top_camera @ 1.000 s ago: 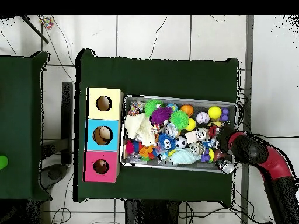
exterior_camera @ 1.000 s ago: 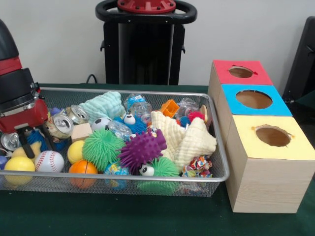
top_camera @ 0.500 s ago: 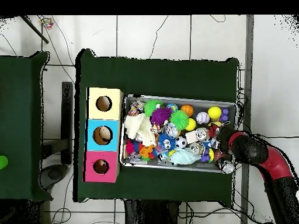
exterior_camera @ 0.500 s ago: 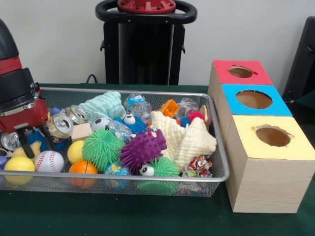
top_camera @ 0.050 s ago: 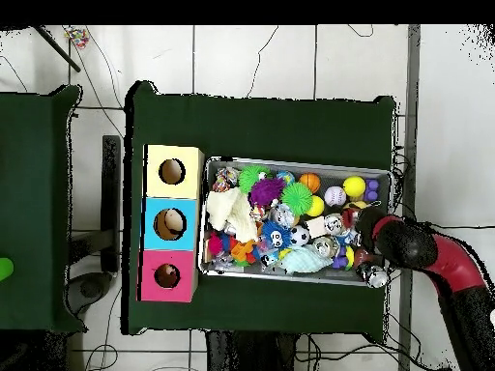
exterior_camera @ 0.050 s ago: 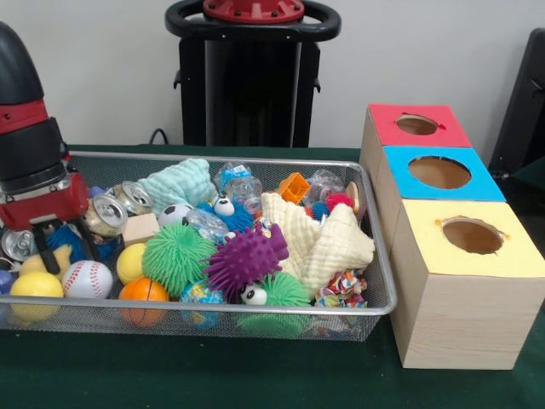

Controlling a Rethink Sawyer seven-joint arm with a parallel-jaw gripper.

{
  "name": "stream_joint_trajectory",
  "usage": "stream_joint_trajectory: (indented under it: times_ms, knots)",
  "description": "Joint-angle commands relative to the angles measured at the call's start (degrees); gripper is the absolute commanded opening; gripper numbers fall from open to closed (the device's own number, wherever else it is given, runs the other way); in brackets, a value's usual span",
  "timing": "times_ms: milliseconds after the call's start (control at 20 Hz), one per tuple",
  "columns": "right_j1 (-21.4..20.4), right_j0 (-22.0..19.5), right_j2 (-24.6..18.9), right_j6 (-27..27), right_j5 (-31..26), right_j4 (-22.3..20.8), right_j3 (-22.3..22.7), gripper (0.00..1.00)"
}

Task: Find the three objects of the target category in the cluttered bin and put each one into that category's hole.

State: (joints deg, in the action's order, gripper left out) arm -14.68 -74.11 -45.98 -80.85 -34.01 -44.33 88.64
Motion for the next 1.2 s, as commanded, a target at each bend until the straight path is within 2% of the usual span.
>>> stream_joint_trajectory:
  times_ms: [50, 700, 1200]
  knots:
    - [-0.51, 1.09, 15.49, 0.27, 4.94, -13.98, -11.74, 1.00]
    - [-0.27, 1.61, 16.15, 1.78, 7.42, -14.34, -12.60, 1.00]
    - [-0.70, 2.64, 17.11, 1.44, 10.90, -16.67, -13.25, 1.00]
